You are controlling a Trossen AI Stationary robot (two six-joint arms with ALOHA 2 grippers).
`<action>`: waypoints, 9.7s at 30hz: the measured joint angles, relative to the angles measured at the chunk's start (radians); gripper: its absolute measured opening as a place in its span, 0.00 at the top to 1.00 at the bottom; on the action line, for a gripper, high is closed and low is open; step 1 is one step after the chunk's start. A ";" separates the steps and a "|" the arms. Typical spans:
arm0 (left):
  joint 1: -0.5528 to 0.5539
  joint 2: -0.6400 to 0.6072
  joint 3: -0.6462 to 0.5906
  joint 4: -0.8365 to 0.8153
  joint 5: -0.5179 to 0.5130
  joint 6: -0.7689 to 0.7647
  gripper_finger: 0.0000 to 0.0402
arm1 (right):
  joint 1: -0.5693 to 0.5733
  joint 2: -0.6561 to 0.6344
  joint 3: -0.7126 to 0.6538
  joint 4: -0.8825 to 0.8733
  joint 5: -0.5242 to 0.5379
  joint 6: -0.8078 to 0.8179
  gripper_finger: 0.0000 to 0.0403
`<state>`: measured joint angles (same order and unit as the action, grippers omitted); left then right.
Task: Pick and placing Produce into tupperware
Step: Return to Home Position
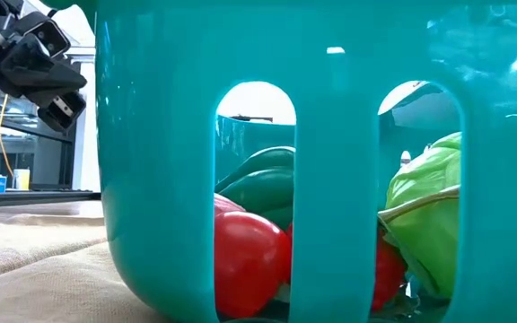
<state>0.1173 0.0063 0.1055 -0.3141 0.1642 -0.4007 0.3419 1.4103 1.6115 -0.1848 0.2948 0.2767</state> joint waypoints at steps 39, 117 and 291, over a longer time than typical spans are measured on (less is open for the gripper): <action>0.000 0.000 0.000 0.000 0.000 0.000 1.00 | -0.309 -0.844 -1.130 0.389 -0.477 0.228 0.39; 0.000 0.000 0.000 -0.001 0.000 0.000 1.00 | -0.251 -1.359 -1.601 0.190 -0.295 -0.251 0.39; -0.052 0.000 -0.095 0.324 -0.150 0.447 1.00 | -0.250 -1.405 -1.600 0.189 -0.298 -0.251 0.39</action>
<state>0.0650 0.0063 0.0101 0.0097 0.0143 0.0467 0.0917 0.0055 0.0113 0.0044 -0.0032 0.0257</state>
